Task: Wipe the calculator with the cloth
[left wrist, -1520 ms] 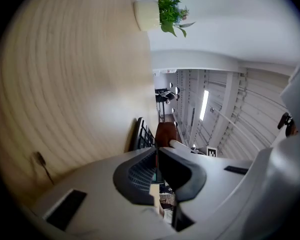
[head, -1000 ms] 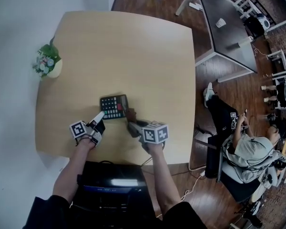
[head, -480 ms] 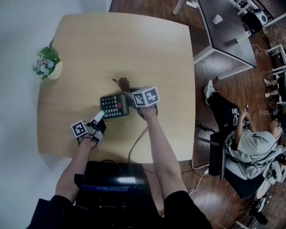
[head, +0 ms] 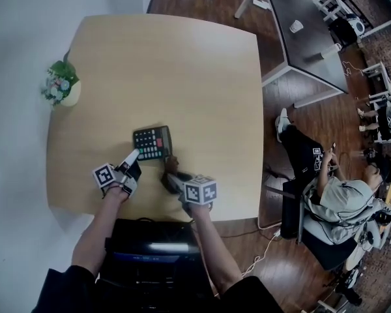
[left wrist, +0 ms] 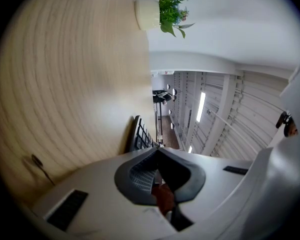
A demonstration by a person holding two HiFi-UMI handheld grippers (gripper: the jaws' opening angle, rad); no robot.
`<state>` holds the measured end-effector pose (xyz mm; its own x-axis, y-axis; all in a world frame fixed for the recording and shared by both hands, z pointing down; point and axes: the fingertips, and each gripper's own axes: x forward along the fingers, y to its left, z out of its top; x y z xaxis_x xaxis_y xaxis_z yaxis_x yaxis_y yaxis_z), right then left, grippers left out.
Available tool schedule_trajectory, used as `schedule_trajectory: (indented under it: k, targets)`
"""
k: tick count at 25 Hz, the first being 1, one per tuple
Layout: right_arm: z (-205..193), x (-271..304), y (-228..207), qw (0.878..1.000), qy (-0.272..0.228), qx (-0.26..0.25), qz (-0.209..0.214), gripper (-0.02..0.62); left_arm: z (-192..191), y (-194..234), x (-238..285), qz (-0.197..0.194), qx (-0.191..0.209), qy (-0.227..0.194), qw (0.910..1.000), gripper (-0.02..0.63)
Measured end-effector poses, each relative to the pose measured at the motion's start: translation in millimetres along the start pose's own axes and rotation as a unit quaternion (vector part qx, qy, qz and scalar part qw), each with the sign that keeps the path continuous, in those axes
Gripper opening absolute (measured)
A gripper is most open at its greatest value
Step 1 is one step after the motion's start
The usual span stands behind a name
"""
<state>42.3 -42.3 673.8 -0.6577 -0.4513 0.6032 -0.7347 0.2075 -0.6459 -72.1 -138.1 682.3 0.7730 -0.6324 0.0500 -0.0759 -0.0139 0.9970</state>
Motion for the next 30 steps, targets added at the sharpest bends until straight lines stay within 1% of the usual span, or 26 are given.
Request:
schedule_trajectory:
  k: [1, 2, 3, 5, 7, 9, 11, 13, 14, 15, 16, 17, 18, 20, 22, 25, 27, 28, 30]
  targets:
    - [-6.1, -3.9, -0.6, 1.000, 0.005, -0.005, -0.006, 0.069, -1.1, -0.6, -0.2, 0.001, -0.001, -0.001, 1.0000, -0.009]
    - [-0.6, -9.6, -5.2, 1.000, -0.001, -0.016, -0.019, 0.069, -2.4, -2.0, -1.0, 0.003, -0.001, -0.002, 1.0000, -0.009]
    - [16.2, -15.9, -12.4, 0.999, -0.017, -0.032, -0.035, 0.069, -3.9, -5.1, -2.4, 0.001, -0.001, -0.002, 1.0000, -0.009]
    - [70.6, -23.3, -28.1, 0.994, -0.053, -0.075, -0.062, 0.069, -9.6, -16.4, -6.5, -0.018, 0.003, 0.003, 0.9998, -0.009]
    - [127.2, -14.0, -38.8, 0.989, -0.061, -0.122, -0.065, 0.069, -26.7, -25.4, -9.5, -0.038, 0.006, 0.028, 0.9989, -0.009]
    - [169.6, 12.2, -44.0, 0.984, -0.035, -0.163, -0.053, 0.069, -53.9, -22.1, -9.5, -0.030, -0.001, 0.068, 0.9972, -0.009]
    - [191.8, 44.9, -43.6, 0.979, 0.014, -0.200, -0.037, 0.069, -78.0, -10.5, -6.8, -0.004, -0.029, 0.094, 0.9951, -0.009]
    - [192.4, 74.6, -37.5, 0.968, 0.077, -0.238, -0.015, 0.069, -88.0, 0.4, -2.6, 0.024, -0.055, 0.088, 0.9943, -0.002]
    - [186.6, 85.8, -33.8, 0.961, 0.107, -0.254, -0.004, 0.069, -87.6, 4.1, -0.6, 0.035, -0.063, 0.075, 0.9946, 0.010]
    - [179.4, 93.4, -31.0, 0.956, 0.130, -0.263, 0.006, 0.069, -84.6, 5.9, 1.4, 0.043, -0.069, 0.058, 0.9950, 0.009]
    - [172.6, 97.4, -29.6, 0.953, 0.145, -0.265, 0.011, 0.069, -80.0, 6.2, 3.3, 0.046, -0.074, 0.040, 0.9954, 0.009]
    - [167.6, 98.1, -29.5, 0.954, 0.149, -0.260, 0.014, 0.069, -74.1, 6.2, 4.8, 0.047, -0.077, 0.024, 0.9957, 0.009]
    - [164.3, 96.4, -29.9, 0.958, 0.145, -0.248, 0.014, 0.069, -67.3, 6.2, 5.7, 0.046, -0.074, 0.011, 0.9961, 0.009]
    - [158.7, 87.9, -32.7, 0.970, 0.124, -0.208, 0.013, 0.067, -54.0, 5.3, 5.9, 0.041, -0.058, -0.002, 0.9975, 0.011]
    - [150.3, 74.9, -38.8, 0.984, 0.094, -0.154, 0.009, 0.067, -39.7, 6.3, 2.0, 0.040, -0.037, -0.009, 0.9985, 0.000]
    - [130.3, 52.1, -46.7, 0.997, 0.045, -0.056, -0.003, 0.067, 0.3, 11.2, -7.2, 0.043, -0.024, -0.043, 0.9979, 0.000]
    - [113.1, 37.6, -46.3, 1.000, -0.004, 0.023, -0.009, 0.067, 27.3, 11.1, -5.3, 0.043, -0.013, -0.061, 0.9971, 0.005]
    - [102.7, 31.9, -44.4, 0.997, -0.031, 0.063, -0.013, 0.066, 37.9, 10.3, -1.5, 0.042, -0.005, -0.064, 0.9971, 0.008]
    - [80.0, 24.8, -37.2, 0.989, -0.079, 0.126, -0.023, 0.066, 56.0, 9.4, 7.1, 0.036, 0.006, -0.068, 0.9970, 0.012]
